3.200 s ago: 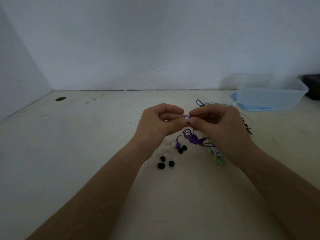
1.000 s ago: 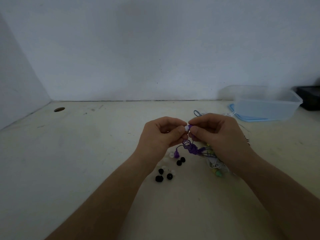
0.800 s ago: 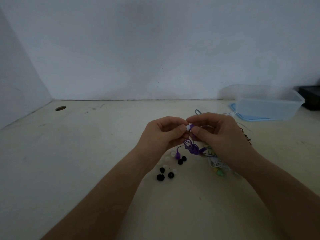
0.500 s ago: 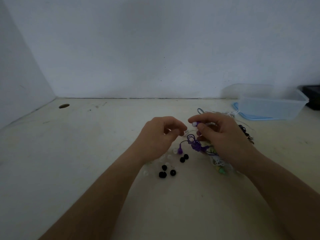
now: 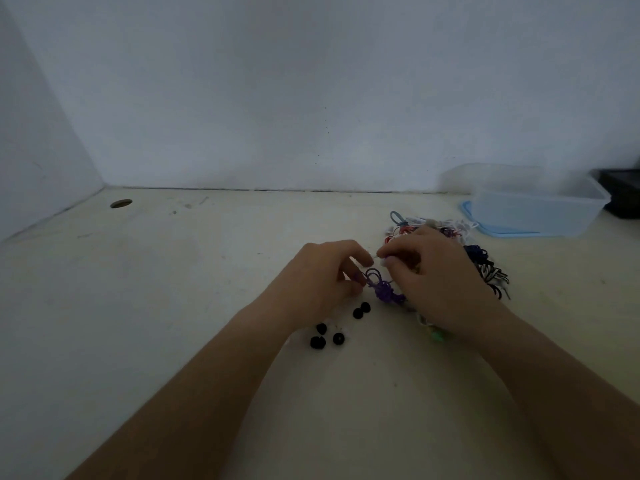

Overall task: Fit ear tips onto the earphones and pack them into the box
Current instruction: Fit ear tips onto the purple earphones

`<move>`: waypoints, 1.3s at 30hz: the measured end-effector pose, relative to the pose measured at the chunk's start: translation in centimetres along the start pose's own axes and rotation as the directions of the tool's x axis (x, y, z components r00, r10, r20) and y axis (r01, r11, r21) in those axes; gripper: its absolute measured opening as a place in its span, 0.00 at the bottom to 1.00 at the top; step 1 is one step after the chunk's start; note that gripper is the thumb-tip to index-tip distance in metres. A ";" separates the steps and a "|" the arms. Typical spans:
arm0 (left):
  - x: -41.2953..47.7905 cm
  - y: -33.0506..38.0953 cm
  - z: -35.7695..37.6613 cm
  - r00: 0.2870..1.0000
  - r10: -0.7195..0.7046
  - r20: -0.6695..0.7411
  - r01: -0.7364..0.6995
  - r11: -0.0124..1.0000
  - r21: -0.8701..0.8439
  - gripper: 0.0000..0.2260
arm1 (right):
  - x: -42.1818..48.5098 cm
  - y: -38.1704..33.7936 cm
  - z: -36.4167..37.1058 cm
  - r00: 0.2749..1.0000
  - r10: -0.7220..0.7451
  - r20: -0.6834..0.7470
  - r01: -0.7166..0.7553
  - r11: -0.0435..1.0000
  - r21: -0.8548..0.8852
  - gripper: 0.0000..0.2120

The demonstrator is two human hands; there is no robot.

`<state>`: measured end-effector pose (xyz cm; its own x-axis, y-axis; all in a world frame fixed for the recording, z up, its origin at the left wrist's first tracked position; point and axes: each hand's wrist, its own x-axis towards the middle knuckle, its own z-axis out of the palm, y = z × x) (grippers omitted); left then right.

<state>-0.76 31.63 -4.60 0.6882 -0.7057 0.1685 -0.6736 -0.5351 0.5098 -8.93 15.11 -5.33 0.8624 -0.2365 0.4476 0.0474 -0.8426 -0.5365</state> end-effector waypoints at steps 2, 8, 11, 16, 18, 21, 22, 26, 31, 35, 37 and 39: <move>-0.1 0.2 -0.3 0.999 0.003 -0.036 -0.005 0.998 -0.062 0.13 | -0.1 0.1 -0.1 0.999 0.001 0.052 0.002 0.998 -0.066 0.10; -0.3 0.7 -0.6 0.986 -0.051 -0.160 0.017 0.978 -0.209 0.10 | -0.1 -0.2 -0.3 0.996 0.008 0.089 0.007 0.987 -0.161 0.11; -0.3 1.0 -0.5 0.978 -0.095 -0.184 0.030 0.944 -0.329 0.11 | -0.2 -0.4 -0.3 0.992 0.033 0.124 -0.008 0.982 -0.191 0.12; -0.3 1.3 -0.6 0.960 -0.199 -0.198 0.068 0.850 -0.522 0.09 | -0.1 -0.6 -0.1 0.989 0.040 0.141 0.001 0.960 -0.279 0.14; -0.4 1.5 -0.6 0.960 -0.234 -0.153 0.097 0.791 -0.604 0.08 | 0.0 -0.5 0.0 0.990 0.033 0.137 0.012 0.947 -0.320 0.14; -0.5 1.9 -0.4 0.960 -0.269 -0.078 0.136 0.690 -0.711 0.07 | 0.3 -0.5 0.3 0.998 0.015 0.056 0.004 0.949 -0.315 0.14; -0.4 1.9 -0.4 0.957 -0.282 -0.060 0.146 0.653 -0.743 0.07 | 0.4 -0.6 0.2 1.000 -0.006 0.002 0.006 0.960 -0.278 0.14; -0.3 1.7 -0.3 0.947 -0.320 0.020 0.177 0.470 -0.865 0.04 | 0.3 -1.5 0.1 0.990 -0.139 -0.035 0.141 0.988 0.057 0.21; -0.3 1.5 -0.7 0.945 -0.305 0.119 0.206 0.269 -0.941 0.09 | 0.3 -1.3 0.8 0.984 -0.165 -0.075 0.175 0.971 0.164 0.17; -0.3 1.6 -0.9 0.941 -0.327 0.083 0.211 0.380 -0.901 0.06 | 0.6 -1.0 0.7 0.983 -0.141 -0.120 0.161 0.972 0.172 0.09; -0.3 1.5 -1.1 0.941 -0.339 0.014 0.194 0.505 -0.841 0.06 | 0.6 -0.9 0.7 0.983 -0.125 -0.132 0.148 0.972 0.183 0.05; -0.3 0.9 -1.5 0.942 -0.303 -0.144 0.147 0.757 -0.636 0.04 | 0.7 -0.8 0.7 0.983 -0.093 -0.158 0.124 0.973 0.196 0.04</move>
<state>-1.12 32.04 -2.92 0.8915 -0.4352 0.1257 -0.2378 -0.2134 0.9476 -8.05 15.97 -5.05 0.7635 -0.2308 0.6032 0.2514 -0.7541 -0.6067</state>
